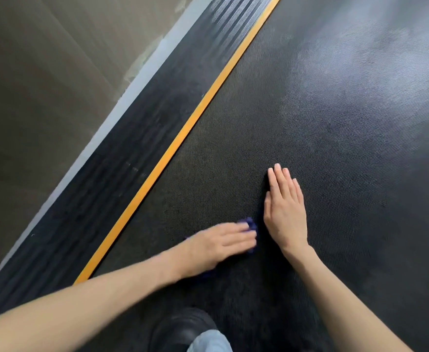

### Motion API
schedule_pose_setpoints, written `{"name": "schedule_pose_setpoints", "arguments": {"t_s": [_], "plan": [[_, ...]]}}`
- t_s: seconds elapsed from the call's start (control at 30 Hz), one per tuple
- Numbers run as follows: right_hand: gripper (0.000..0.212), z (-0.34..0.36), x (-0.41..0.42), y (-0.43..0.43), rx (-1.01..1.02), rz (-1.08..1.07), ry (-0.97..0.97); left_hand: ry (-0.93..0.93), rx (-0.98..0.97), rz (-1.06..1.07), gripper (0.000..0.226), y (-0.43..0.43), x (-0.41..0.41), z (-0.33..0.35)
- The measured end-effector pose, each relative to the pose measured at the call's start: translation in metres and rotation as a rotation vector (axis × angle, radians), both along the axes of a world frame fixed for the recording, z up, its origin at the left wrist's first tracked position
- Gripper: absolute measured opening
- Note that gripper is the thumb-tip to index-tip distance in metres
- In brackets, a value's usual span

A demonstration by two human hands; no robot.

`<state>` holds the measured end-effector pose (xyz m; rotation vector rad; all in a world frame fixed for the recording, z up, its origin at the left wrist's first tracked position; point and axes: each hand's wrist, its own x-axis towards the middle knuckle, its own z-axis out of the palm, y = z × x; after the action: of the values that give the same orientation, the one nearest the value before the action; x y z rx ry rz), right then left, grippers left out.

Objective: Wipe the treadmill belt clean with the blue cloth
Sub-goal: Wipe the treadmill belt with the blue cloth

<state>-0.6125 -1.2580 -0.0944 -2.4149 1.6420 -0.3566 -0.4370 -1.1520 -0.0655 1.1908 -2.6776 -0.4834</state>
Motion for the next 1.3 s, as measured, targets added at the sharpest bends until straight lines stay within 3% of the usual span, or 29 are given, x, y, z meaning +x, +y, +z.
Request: {"name": "schedule_pose_setpoints", "arguments": {"t_s": [0.2, 0.3, 0.37, 0.53, 0.67, 0.73, 0.83, 0.9, 1.07, 1.17, 1.23, 1.3], "plan": [[0.051, 0.002, 0.0, 0.0, 0.015, 0.012, -0.016, 0.047, 0.067, 0.679, 0.055, -0.115, 0.06, -0.005], [0.051, 0.004, 0.001, 0.001, 0.013, -0.002, -0.033, 0.153, 0.122, 0.898, 0.051, -0.125, 0.048, -0.003], [0.052, 0.003, 0.002, 0.001, 0.014, -0.013, -0.033, 0.183, 0.113, 0.826, 0.056, -0.09, 0.022, -0.006], [0.052, 0.002, 0.003, 0.002, 0.006, -0.03, -0.063, 0.109, 0.101, 0.303, 0.076, 0.021, -0.025, -0.009], [0.053, 0.002, 0.003, 0.002, 0.002, -0.016, -0.012, 0.021, 0.035, 0.122, 0.061, -0.004, -0.001, -0.006], [0.053, 0.002, 0.002, 0.002, 0.007, -0.013, 0.002, 0.023, 0.053, 0.3, 0.059, -0.042, 0.017, -0.008], [0.053, 0.004, 0.001, 0.002, 0.024, 0.004, 0.001, 0.105, 0.106, 0.746, 0.057, -0.107, 0.043, -0.004], [0.053, 0.005, 0.0, 0.002, 0.033, 0.008, -0.009, 0.132, 0.12, 0.881, 0.053, -0.13, 0.05, 0.001], [0.054, 0.006, 0.001, 0.001, 0.058, -0.019, -0.044, 0.197, 0.105, 0.847, 0.05, -0.066, -0.005, 0.004], [0.056, 0.01, 0.009, 0.001, 0.065, -0.074, -0.113, 0.406, 0.375, 0.838, 0.046, -0.02, -0.044, 0.021], [0.053, 0.022, 0.023, 0.012, 0.101, -0.233, -0.221, 0.567, 0.598, 0.856, 0.043, -0.012, -0.044, 0.033], [0.052, 0.038, 0.046, 0.039, 0.133, -0.321, -0.289, 0.644, 0.638, 0.911, 0.037, -0.016, -0.024, 0.042]]}}
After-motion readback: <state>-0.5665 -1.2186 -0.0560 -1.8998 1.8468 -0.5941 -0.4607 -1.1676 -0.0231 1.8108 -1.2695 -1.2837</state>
